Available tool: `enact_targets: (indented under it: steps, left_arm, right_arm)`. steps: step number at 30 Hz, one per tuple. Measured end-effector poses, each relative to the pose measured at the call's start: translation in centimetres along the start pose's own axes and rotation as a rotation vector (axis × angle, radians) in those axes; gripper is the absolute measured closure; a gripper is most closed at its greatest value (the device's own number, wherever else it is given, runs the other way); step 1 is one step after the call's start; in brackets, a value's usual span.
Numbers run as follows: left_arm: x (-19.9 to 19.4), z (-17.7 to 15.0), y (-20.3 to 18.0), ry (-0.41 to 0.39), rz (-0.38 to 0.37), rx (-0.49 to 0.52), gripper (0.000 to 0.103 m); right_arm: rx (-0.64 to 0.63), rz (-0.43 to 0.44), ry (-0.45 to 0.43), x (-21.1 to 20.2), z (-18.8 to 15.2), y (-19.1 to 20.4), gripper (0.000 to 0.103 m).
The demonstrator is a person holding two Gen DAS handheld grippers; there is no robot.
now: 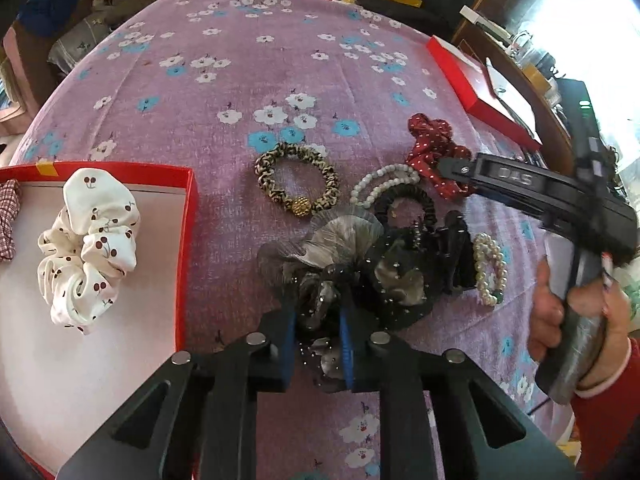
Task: Organize jewelry
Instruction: 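Grasp the dark sheer scrunchie with the left tool while the right tool grasps the red polka-dot scrunchie, then carry the sheer scrunchie over the lid while the right tool carries the polka-dot scrunchie there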
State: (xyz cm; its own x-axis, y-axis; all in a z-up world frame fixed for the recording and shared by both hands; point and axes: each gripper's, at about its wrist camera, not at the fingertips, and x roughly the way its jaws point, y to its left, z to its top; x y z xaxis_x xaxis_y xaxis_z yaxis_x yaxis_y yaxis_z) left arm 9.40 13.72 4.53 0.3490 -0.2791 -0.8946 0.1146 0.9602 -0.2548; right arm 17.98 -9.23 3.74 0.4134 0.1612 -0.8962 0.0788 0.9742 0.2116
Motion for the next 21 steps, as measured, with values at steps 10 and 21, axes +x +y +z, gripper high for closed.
enact_targets:
  steps: [10,21]
  left_arm:
    - [-4.1,-1.1,-0.8,-0.066,-0.023,-0.017,0.089]
    - [-9.2,-3.9,-3.1,-0.142,0.030,-0.009,0.089]
  right_arm:
    - [0.110,0.102,-0.031,-4.1,-1.0,-3.1,0.093]
    - [0.107,0.104,-0.117,-11.9,-5.3,-5.2,0.093]
